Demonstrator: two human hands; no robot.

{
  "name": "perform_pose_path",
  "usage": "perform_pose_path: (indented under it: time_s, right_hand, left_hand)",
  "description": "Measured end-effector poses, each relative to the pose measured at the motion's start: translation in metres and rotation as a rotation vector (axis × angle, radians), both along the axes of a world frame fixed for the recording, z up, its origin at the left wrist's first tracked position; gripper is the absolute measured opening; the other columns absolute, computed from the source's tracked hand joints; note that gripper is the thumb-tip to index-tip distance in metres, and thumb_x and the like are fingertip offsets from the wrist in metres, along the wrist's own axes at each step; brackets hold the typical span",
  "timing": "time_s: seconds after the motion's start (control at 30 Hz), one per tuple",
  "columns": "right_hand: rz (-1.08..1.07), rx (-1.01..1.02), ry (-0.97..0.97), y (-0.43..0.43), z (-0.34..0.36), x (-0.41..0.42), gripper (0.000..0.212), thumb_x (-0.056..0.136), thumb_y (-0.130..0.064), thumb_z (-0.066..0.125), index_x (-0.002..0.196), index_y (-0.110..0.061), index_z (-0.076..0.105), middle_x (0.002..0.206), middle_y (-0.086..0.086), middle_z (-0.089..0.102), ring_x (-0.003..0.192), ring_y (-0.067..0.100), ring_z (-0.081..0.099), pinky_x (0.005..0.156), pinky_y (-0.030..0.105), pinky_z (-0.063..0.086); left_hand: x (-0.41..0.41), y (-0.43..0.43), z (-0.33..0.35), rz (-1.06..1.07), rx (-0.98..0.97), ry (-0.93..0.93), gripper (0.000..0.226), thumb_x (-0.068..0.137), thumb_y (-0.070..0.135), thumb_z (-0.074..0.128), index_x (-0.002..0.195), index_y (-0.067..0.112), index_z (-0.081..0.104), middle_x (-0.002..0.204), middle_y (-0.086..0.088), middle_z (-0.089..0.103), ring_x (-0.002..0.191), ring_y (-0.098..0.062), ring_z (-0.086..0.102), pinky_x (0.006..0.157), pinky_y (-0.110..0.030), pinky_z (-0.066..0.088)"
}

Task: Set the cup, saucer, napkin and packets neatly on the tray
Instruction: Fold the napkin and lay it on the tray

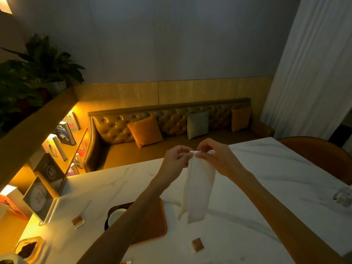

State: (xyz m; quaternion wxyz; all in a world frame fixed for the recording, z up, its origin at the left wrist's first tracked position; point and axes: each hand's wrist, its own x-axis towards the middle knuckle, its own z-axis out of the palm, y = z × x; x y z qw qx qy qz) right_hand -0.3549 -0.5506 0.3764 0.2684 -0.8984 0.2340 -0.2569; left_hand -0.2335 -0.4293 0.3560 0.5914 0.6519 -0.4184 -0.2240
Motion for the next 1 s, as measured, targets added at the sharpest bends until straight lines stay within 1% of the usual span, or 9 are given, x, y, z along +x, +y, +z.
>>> perform_pose_path:
  time_s: [0.13,0.3,0.47,0.57,0.63,0.73,0.83,0.9,1.0]
  right_hand:
    - [0.009,0.009,-0.001,-0.004,-0.005,-0.009,0.009,0.085,-0.034,0.067,0.09,-0.037,0.061,0.092,-0.012,0.06,0.082,0.005,0.058,0.076,0.022,0.05]
    - [-0.038,-0.042,-0.09,-0.005,-0.009,-0.011,0.01,0.083,-0.032,0.07,0.089,-0.033,0.062,0.09,-0.014,0.053,0.081,0.002,0.053,0.072,0.012,0.04]
    - [-0.043,-0.022,-0.141,-0.007,-0.009,-0.012,0.012,0.085,-0.038,0.065,0.095,-0.034,0.06,0.09,-0.019,0.053,0.082,0.0,0.056,0.07,0.013,0.04]
    - [-0.035,-0.11,-0.055,-0.01,-0.009,-0.008,0.021,0.089,-0.041,0.059,0.106,-0.028,0.063,0.101,-0.006,0.063,0.086,0.005,0.056,0.074,0.016,0.041]
    - [-0.046,-0.195,0.001,-0.011,-0.006,-0.006,0.019,0.09,-0.037,0.059,0.104,-0.024,0.066,0.101,-0.002,0.065,0.087,0.006,0.053,0.074,0.015,0.04]
    - [-0.063,-0.208,-0.073,-0.013,0.0,-0.007,0.016,0.09,-0.032,0.061,0.102,-0.021,0.063,0.096,-0.005,0.059,0.084,0.008,0.055,0.075,0.019,0.045]
    - [-0.059,-0.218,-0.148,-0.018,0.01,-0.012,0.021,0.09,-0.031,0.061,0.105,-0.017,0.057,0.098,-0.003,0.058,0.083,0.01,0.058,0.07,0.014,0.044]
    - [-0.075,-0.241,-0.162,-0.022,0.015,-0.017,0.023,0.09,-0.03,0.061,0.107,-0.015,0.057,0.101,0.002,0.06,0.084,0.01,0.057,0.07,0.011,0.042]
    - [-0.096,-0.276,-0.155,-0.024,0.018,-0.02,0.023,0.091,-0.029,0.061,0.108,-0.014,0.058,0.103,0.004,0.062,0.085,0.009,0.056,0.069,0.01,0.04]
  left_hand:
    - [-0.012,-0.002,0.006,-0.024,0.018,0.023,0.019,0.098,0.02,0.053,0.113,0.01,0.061,0.107,-0.008,0.069,0.095,-0.019,0.07,0.081,-0.029,0.059]
    - [-0.019,-0.004,0.009,-0.084,0.016,0.06,0.016,0.1,0.02,0.05,0.112,0.015,0.058,0.107,-0.006,0.065,0.092,-0.013,0.068,0.07,-0.019,0.056]
    - [-0.02,-0.003,0.01,-0.152,-0.002,0.035,0.023,0.094,0.016,0.061,0.114,0.023,0.051,0.097,0.014,0.067,0.084,0.004,0.07,0.065,-0.014,0.057]
    - [-0.02,-0.004,0.011,-0.097,-0.008,0.011,0.027,0.094,0.016,0.061,0.117,0.023,0.048,0.101,0.008,0.068,0.088,-0.002,0.07,0.069,-0.018,0.059]
    - [-0.019,-0.005,0.009,-0.078,0.007,-0.003,0.03,0.095,0.018,0.059,0.119,0.024,0.042,0.103,0.003,0.068,0.088,-0.005,0.07,0.07,-0.02,0.059]
    - [-0.018,-0.004,0.001,-0.125,0.114,-0.024,0.037,0.093,0.024,0.062,0.118,0.027,0.036,0.108,0.0,0.065,0.089,-0.01,0.07,0.071,-0.023,0.06]
    - [-0.019,0.0,-0.022,-0.173,0.285,-0.16,0.038,0.088,0.025,0.068,0.118,0.022,0.045,0.118,-0.006,0.066,0.102,-0.021,0.069,0.088,-0.039,0.059]
    - [-0.02,0.002,-0.037,-0.158,0.343,-0.243,0.037,0.088,0.026,0.068,0.119,0.017,0.051,0.124,-0.007,0.063,0.105,-0.019,0.065,0.093,-0.037,0.055]
    - [-0.022,0.004,-0.048,-0.152,0.35,-0.25,0.036,0.092,0.028,0.062,0.124,0.014,0.054,0.127,-0.007,0.063,0.099,-0.015,0.061,0.085,-0.028,0.052]
